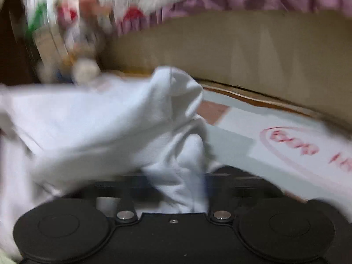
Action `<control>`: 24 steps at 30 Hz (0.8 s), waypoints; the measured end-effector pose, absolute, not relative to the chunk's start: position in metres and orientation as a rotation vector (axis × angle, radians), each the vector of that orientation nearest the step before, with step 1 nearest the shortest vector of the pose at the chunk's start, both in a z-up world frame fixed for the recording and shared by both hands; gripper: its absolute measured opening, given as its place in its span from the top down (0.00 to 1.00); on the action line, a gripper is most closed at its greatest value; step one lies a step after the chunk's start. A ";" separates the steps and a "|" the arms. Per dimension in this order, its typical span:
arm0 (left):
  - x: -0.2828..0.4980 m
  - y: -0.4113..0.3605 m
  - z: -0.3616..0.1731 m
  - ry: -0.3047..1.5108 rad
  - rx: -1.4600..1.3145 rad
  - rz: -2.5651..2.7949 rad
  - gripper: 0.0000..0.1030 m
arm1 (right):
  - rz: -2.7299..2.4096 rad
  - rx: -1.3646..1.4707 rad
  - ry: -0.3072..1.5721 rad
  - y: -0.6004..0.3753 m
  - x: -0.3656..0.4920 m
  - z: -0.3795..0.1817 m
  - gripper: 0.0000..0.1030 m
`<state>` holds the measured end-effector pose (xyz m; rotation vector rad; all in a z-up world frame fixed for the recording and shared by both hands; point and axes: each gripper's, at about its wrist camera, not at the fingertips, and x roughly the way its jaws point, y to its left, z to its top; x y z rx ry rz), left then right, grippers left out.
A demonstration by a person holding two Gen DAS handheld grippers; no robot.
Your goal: Fold clothes
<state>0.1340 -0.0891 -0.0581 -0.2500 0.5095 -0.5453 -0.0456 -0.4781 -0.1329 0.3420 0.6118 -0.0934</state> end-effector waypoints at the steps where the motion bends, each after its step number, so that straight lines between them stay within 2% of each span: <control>1: 0.130 -0.085 -0.052 0.475 -0.254 -0.529 0.97 | -0.100 0.382 0.571 -0.482 -0.051 -0.123 0.85; 6: 0.106 -0.067 -0.017 0.310 -0.272 -0.480 0.97 | -0.211 0.335 0.412 -0.490 -0.095 -0.047 0.86; 13: 0.065 -0.055 0.048 0.166 -0.186 -0.534 0.97 | -0.305 0.204 0.379 -0.500 -0.173 0.044 0.86; 24: -0.012 -0.008 0.189 -0.021 -0.070 -0.624 0.97 | -0.263 0.062 0.277 -0.481 -0.293 0.157 0.86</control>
